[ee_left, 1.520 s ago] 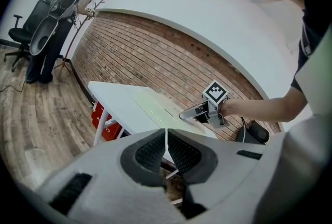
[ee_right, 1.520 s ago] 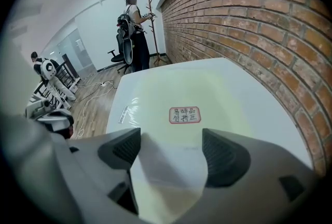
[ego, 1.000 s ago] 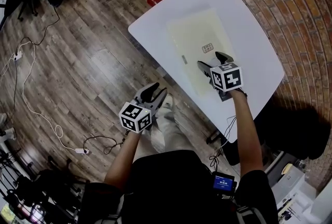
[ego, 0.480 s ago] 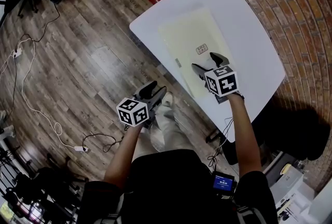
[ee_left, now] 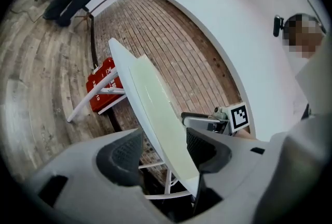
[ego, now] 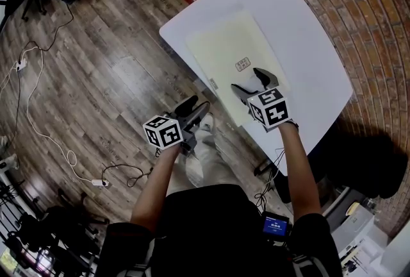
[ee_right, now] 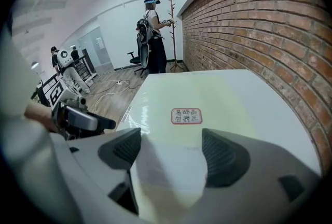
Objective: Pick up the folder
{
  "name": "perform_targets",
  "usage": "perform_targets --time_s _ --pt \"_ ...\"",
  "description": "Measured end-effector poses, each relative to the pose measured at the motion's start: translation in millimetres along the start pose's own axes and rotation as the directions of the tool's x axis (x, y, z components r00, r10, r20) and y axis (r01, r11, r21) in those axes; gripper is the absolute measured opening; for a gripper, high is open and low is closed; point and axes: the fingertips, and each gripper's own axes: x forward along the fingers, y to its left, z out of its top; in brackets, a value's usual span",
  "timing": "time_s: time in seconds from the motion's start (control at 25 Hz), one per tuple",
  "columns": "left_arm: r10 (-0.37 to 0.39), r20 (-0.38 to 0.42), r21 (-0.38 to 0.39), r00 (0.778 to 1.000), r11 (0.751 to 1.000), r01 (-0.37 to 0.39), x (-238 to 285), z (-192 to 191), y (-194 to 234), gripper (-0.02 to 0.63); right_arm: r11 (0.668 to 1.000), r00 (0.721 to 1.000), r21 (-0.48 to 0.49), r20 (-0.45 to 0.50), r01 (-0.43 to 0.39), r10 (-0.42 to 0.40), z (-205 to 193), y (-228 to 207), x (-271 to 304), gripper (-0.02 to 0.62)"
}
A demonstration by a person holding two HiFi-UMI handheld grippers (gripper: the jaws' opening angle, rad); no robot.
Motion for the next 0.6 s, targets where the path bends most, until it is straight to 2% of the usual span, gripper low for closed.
perform_targets --time_s 0.2,0.4,0.6 --pt "-0.041 0.001 -0.087 0.999 0.995 0.041 7 -1 1 0.276 0.999 1.000 -0.028 0.019 -0.021 0.021 -3 11 0 0.336" --pt "-0.050 0.051 -0.194 0.997 0.979 0.059 4 3 11 0.296 0.999 0.999 -0.042 0.036 -0.031 0.032 -3 20 -1 0.336" --pt "-0.068 0.087 -0.256 0.994 0.963 0.088 5 5 15 0.313 0.998 0.998 -0.053 0.042 -0.036 0.039 -5 26 -2 0.336"
